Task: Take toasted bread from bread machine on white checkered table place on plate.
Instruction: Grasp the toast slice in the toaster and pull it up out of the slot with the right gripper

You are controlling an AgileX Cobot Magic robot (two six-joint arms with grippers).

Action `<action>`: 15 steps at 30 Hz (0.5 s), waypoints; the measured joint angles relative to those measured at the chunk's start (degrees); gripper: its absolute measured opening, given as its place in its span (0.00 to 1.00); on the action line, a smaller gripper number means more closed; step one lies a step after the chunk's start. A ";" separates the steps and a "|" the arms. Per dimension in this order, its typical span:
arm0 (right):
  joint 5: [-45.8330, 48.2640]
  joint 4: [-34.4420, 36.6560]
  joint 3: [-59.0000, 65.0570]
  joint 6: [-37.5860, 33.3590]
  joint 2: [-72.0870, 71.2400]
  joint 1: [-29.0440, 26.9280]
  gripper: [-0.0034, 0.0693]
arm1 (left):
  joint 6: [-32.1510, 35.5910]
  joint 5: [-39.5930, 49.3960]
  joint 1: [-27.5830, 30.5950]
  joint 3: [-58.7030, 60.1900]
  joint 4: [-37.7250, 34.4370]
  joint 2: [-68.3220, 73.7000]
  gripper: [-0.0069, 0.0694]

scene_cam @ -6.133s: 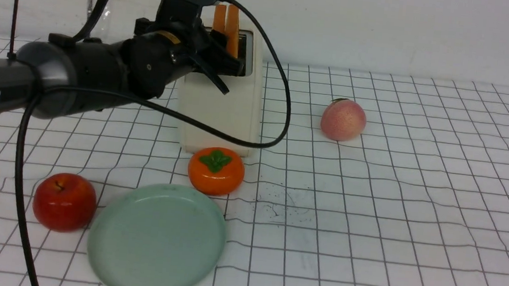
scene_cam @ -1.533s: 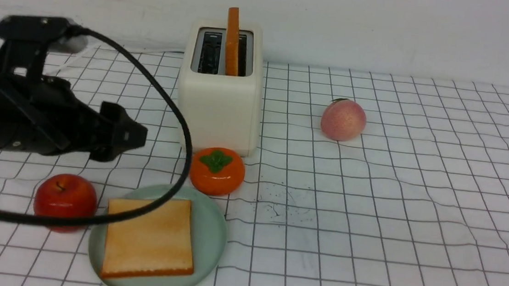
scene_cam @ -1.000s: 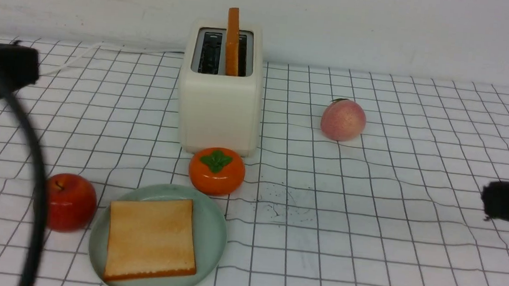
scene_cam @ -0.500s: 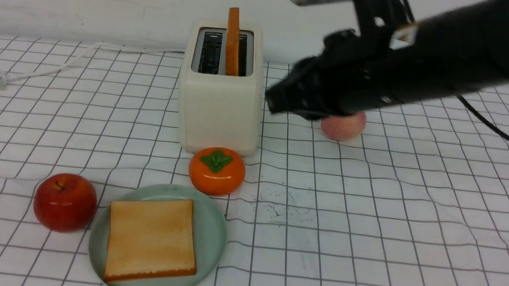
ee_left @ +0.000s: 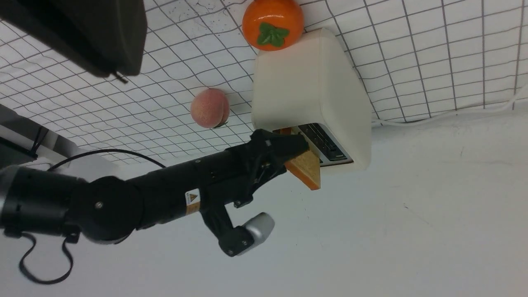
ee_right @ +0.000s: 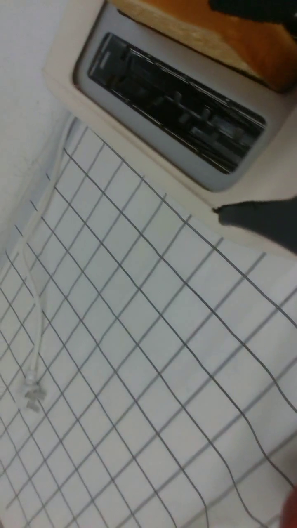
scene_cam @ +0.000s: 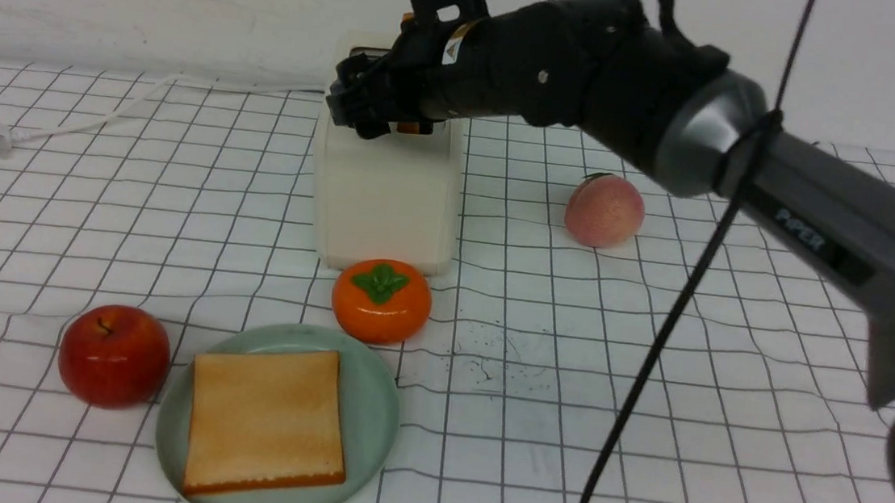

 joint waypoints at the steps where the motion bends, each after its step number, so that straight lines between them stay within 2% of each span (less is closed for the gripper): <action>1: -0.53 -3.85 -1.67 4.07 1.47 0.15 0.87 | 0.00 0.00 0.00 0.00 0.00 0.00 0.07; 2: -0.53 -4.22 -1.67 4.07 1.47 0.13 0.87 | 0.00 0.00 0.00 0.00 0.00 0.00 0.07; 4: -0.78 -10.05 -2.38 10.34 1.68 0.32 0.82 | 0.00 0.05 0.00 0.04 0.00 0.00 0.07; 6: -0.94 -12.18 -2.45 13.11 1.68 0.32 0.80 | 0.00 0.16 0.00 0.04 0.00 0.00 0.07; 8: -1.06 -17.62 -2.45 18.33 1.74 0.32 0.76 | 0.00 0.22 0.00 0.04 0.00 0.00 0.07; 11: -1.08 -21.13 -2.45 22.30 1.78 0.32 0.74 | 0.00 0.38 0.00 0.04 0.00 0.00 0.07; 15: -0.04 -22.08 -2.45 25.64 1.64 0.32 0.73 | 0.00 0.51 0.00 0.04 -0.07 0.00 0.07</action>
